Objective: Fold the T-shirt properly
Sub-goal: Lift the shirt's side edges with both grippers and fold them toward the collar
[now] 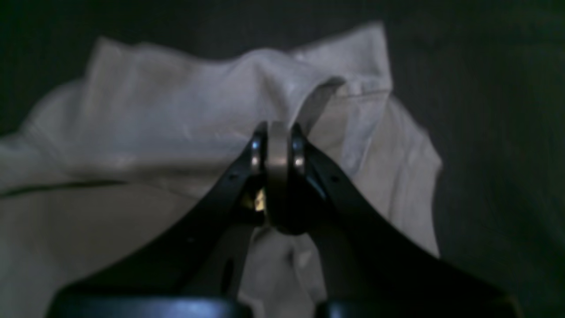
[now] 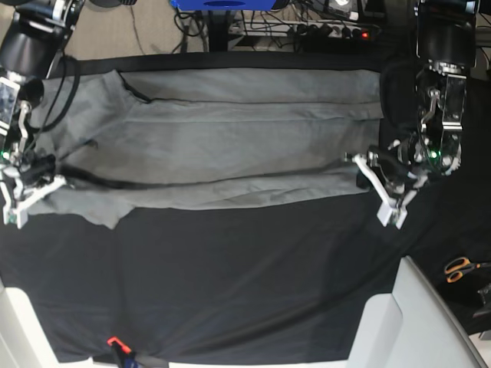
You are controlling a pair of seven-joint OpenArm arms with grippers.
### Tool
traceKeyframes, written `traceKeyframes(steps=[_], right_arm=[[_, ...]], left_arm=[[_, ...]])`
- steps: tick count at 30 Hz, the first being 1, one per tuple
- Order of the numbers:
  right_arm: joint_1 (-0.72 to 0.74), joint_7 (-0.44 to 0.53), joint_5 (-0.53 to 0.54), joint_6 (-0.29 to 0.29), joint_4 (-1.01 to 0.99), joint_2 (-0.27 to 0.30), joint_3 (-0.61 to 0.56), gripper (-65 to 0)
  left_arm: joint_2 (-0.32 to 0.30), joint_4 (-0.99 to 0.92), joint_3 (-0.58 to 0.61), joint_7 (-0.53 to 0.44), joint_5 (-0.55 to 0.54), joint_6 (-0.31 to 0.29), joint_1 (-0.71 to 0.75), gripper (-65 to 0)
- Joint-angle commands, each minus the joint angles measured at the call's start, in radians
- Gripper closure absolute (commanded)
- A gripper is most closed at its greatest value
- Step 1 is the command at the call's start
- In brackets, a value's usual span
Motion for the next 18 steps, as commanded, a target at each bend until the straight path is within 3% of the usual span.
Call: traceKeyframes(steps=[1, 4, 10, 18], right_arm=[[0.006, 0.021, 0.003, 0.001, 0.033, 0.016, 0.003, 0.0], [-0.02, 0.016, 0.003, 0.001, 0.053, 0.016, 0.003, 0.0], [-0.056, 0.016, 0.003, 0.001, 0.059, 0.016, 0.005, 0.0], [-0.091, -0.006, 0.003, 0.001, 0.123, -0.02, 0.051, 0.0]], left_arm=[[-0.016, 0.019, -0.007, -0.014, -0.005, -0.004, -0.004, 0.0], [-0.017, 0.032, -0.01, -0.016, -0.005, -0.004, 0.026, 0.0], [-0.017, 0.11, -0.125, -0.012, -0.002, -0.004, 0.098, 0.0], [-0.03, 0.113, -0.128, 0.014, -0.002, -0.004, 0.13, 0.0]])
